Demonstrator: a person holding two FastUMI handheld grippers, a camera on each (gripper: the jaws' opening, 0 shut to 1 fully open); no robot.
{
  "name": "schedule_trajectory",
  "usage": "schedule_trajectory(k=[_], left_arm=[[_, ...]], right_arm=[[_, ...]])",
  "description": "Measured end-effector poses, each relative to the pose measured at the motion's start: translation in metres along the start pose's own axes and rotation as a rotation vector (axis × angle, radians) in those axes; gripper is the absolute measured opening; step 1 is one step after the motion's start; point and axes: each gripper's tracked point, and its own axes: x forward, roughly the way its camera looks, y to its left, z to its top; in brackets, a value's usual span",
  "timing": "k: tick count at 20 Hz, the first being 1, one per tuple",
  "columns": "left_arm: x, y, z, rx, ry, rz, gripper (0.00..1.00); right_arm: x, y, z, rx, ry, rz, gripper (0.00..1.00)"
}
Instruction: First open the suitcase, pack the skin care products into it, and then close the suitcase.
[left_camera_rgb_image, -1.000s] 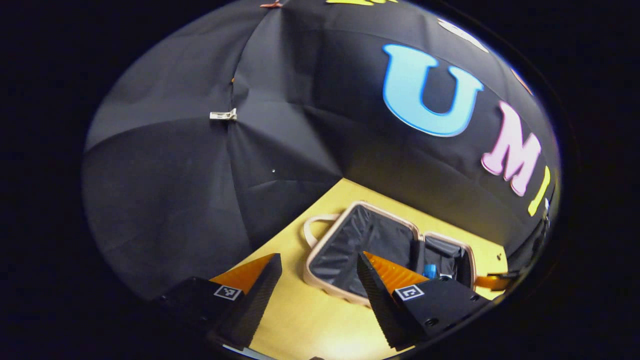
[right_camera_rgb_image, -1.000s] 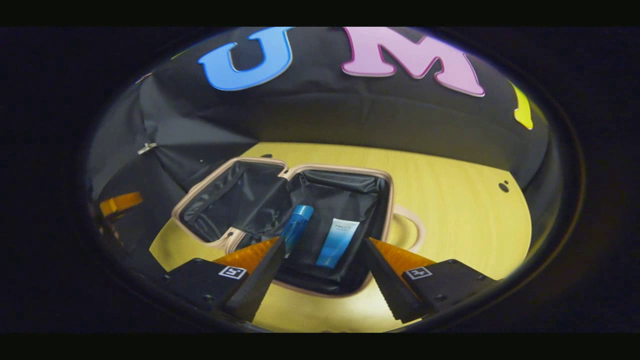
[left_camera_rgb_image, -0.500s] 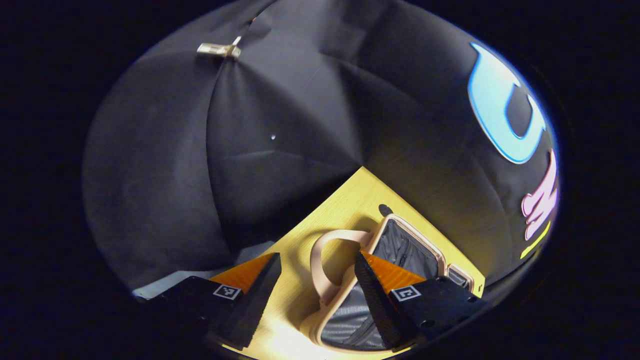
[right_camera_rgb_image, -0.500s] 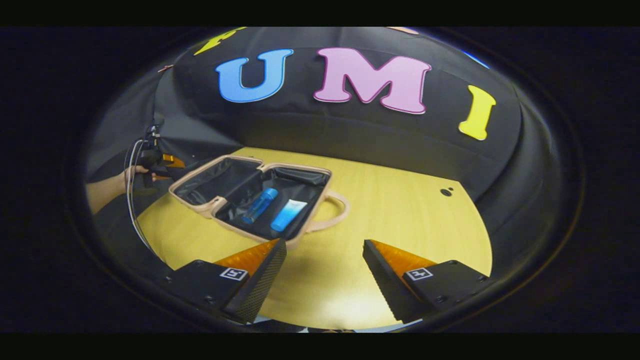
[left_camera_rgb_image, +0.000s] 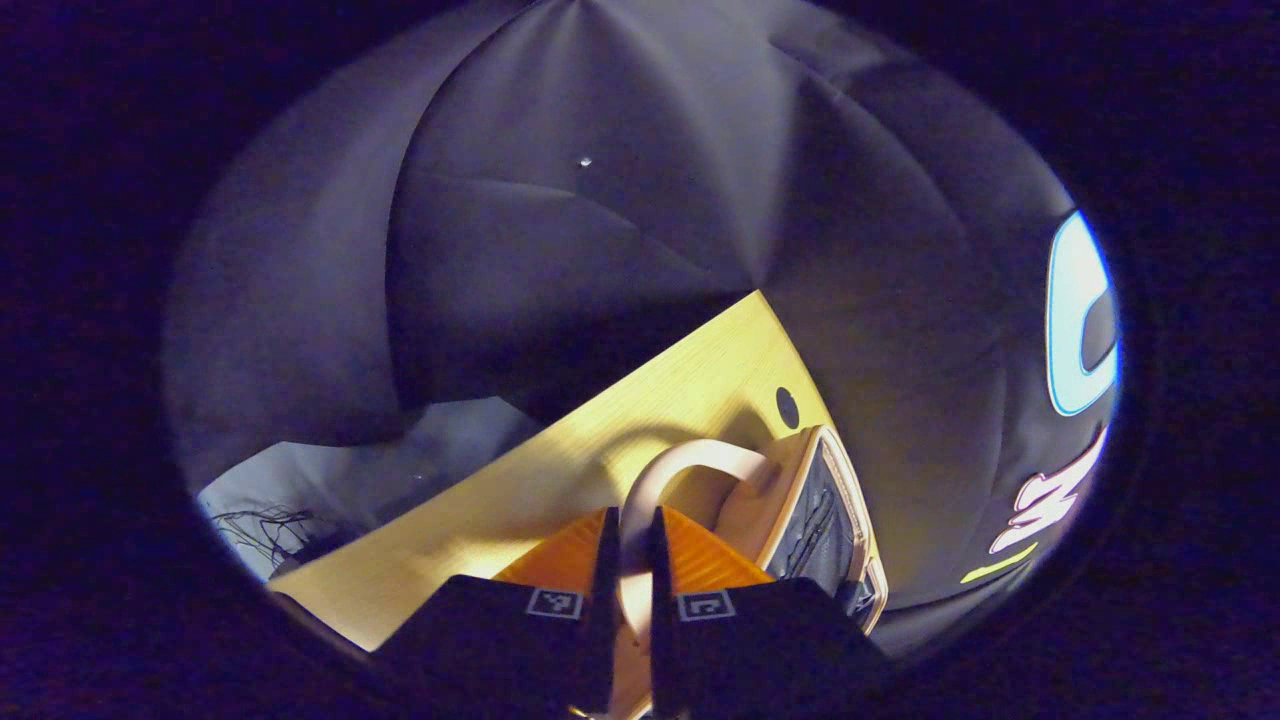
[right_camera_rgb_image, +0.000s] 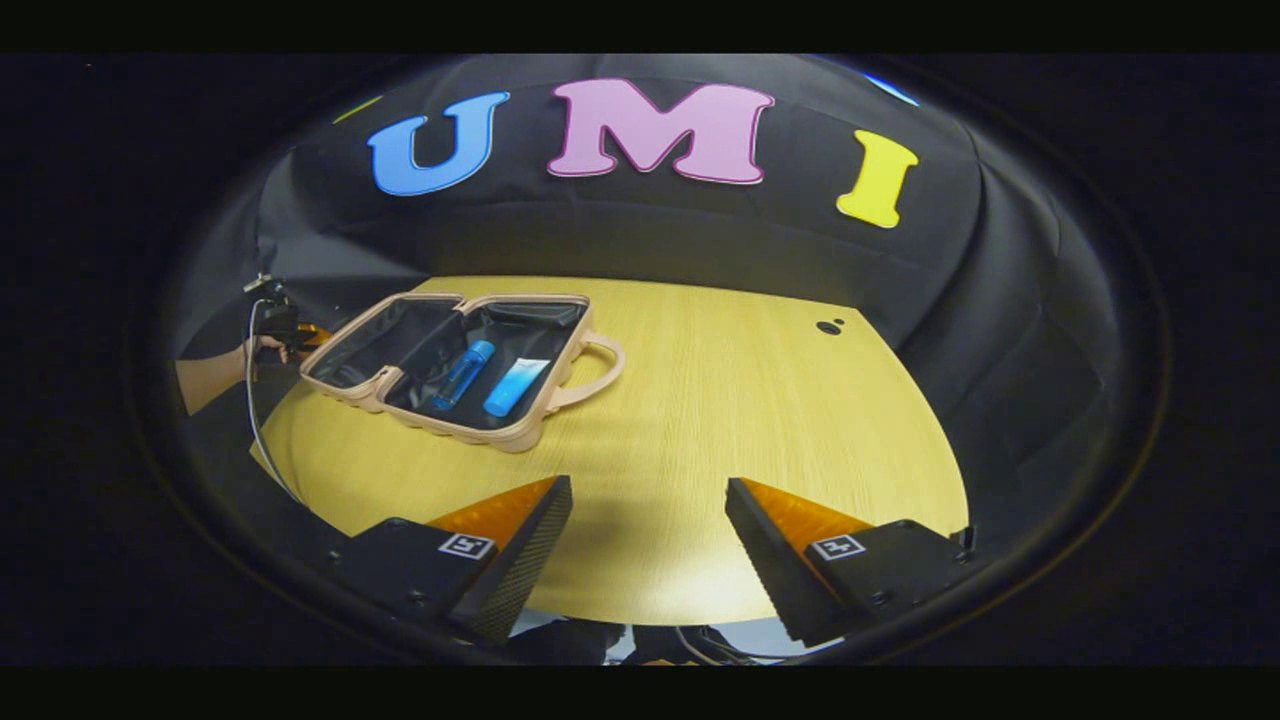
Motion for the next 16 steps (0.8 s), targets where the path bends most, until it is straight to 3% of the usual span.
schedule_trajectory(k=[1,5,9,12,16], left_arm=[[0.000,-0.002,-0.001,0.028,-0.004,-0.007,0.19],[-0.039,-0.029,0.020,0.236,-0.094,0.004,0.10],[-0.118,-0.124,0.026,0.471,-0.210,-0.039,0.06],[-0.185,-0.218,-0.006,0.601,-0.227,-0.121,0.06],[-0.217,-0.307,-0.093,0.769,-0.226,-0.184,0.06]], right_arm=[[0.001,-0.001,0.001,0.001,-0.005,0.002,0.98],[-0.001,-0.005,0.004,-0.002,-0.017,0.023,0.98],[0.003,-0.007,0.020,0.003,-0.057,0.068,0.98],[0.002,-0.017,0.036,0.026,-0.081,0.114,0.99],[-0.008,-0.053,0.060,0.041,-0.124,0.139,0.98]])
